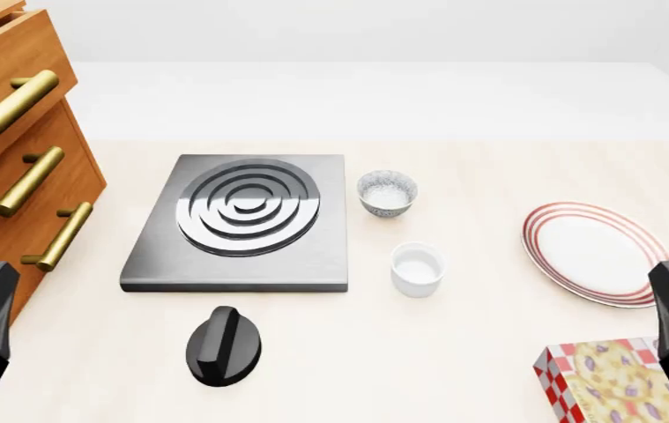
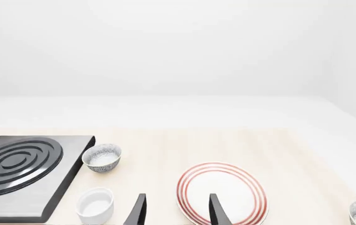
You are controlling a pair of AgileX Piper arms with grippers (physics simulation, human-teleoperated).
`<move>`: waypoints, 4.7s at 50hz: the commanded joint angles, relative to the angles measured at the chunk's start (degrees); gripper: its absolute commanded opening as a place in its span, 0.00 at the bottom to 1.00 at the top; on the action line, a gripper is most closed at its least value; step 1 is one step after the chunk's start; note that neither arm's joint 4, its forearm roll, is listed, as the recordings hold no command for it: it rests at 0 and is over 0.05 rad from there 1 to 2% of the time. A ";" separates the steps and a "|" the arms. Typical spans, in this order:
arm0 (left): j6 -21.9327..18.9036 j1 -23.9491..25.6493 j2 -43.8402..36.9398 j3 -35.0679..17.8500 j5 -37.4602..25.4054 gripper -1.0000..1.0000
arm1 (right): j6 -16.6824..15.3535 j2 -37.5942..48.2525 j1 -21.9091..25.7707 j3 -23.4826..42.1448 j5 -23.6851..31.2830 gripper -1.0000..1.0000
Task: Pick the akita bowl next to the cookies box and place it on the plate.
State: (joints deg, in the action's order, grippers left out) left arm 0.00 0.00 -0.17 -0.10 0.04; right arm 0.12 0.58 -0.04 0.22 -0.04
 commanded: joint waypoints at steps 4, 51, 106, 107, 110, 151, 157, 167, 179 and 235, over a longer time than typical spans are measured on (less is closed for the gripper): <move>0.00 0.00 -0.26 -0.15 0.07 1.00 | 0.65 1.68 0.02 5.47 5.35 1.00; 0.00 0.00 -0.26 -0.15 0.07 1.00 | -2.00 37.51 -37.91 39.60 14.35 1.00; 0.00 0.00 -0.26 -0.15 0.07 1.00 | -2.38 95.20 -63.38 52.96 -10.74 1.00; 0.00 0.00 -0.26 -0.15 0.07 1.00 | -2.44 95.58 -63.29 52.29 -11.62 1.00; 0.00 0.00 -0.26 -0.15 0.07 1.00 | -2.17 97.49 -63.21 51.22 -13.58 1.00; 0.00 0.00 -0.26 -0.15 0.07 1.00 | -0.16 103.26 -58.19 46.27 -21.26 1.00; 0.00 0.00 -0.26 -0.15 0.07 1.00 | 0.29 105.21 -58.89 47.57 -21.76 1.00; 0.00 0.00 -0.26 -0.15 0.07 1.00 | 0.67 108.00 -58.38 48.70 -22.92 1.00; 0.00 0.00 -0.26 -0.15 0.07 1.00 | -0.21 112.91 -57.84 49.34 -25.65 1.00; 0.00 0.00 -0.26 -0.15 0.07 1.00 | 4.12 92.71 -46.23 36.68 -25.65 0.00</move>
State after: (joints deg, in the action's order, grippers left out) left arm 0.00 0.00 -0.43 -0.25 0.11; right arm -0.54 108.64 -53.50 44.13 -30.51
